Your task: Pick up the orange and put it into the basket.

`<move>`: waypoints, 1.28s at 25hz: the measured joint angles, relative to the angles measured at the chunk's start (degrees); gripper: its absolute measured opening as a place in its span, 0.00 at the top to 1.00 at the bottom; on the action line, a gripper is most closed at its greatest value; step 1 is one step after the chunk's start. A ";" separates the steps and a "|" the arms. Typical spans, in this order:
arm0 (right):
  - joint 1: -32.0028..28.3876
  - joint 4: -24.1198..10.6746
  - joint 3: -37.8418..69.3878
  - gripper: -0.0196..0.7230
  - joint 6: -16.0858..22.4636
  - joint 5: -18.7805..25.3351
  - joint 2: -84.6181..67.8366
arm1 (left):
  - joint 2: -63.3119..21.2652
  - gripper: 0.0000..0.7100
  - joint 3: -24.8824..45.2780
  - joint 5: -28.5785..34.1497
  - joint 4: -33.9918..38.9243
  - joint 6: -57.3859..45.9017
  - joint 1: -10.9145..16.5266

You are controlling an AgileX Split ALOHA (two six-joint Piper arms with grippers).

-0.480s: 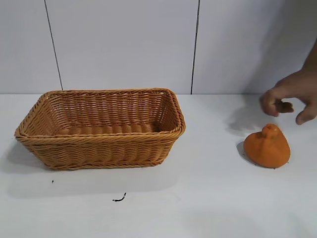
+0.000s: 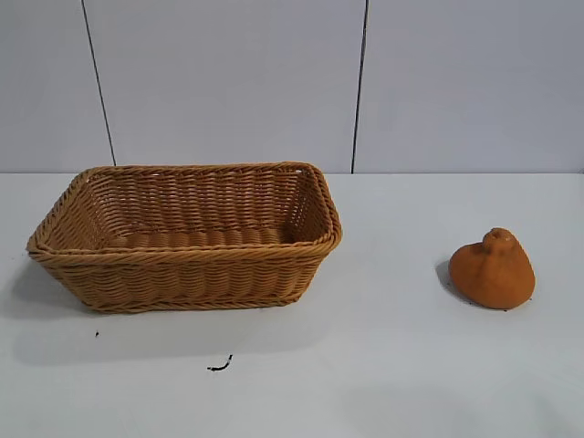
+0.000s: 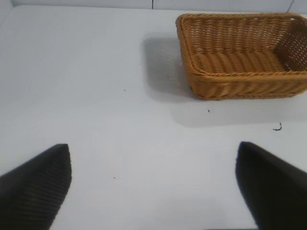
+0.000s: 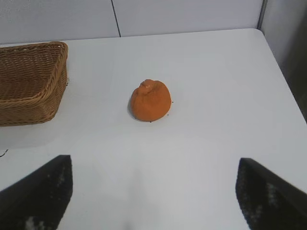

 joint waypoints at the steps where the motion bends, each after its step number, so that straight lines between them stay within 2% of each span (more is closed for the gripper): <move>1: 0.00 0.00 -1.76 0.12 0.00 0.23 3.72 | 0.00 0.06 0.00 0.00 0.00 0.00 0.00; 14: 0.00 -0.20 -30.61 0.12 0.00 -0.05 57.92 | 0.00 0.06 0.00 0.00 0.00 0.00 0.00; 18: 0.00 -0.20 -36.45 0.12 0.00 -1.05 69.36 | 0.00 0.06 0.00 0.00 0.00 0.00 0.00; 21: 0.00 0.02 -43.65 0.12 0.00 -1.74 83.51 | 0.00 0.06 0.00 0.00 0.00 0.00 0.00; 26: 0.89 0.02 -49.96 0.12 0.00 -2.31 96.92 | 0.00 0.06 0.00 0.00 0.00 0.00 0.00; 32: 5.00 0.02 -51.61 0.12 0.00 -7.35 106.19 | 0.00 0.06 0.00 0.00 0.00 0.00 0.00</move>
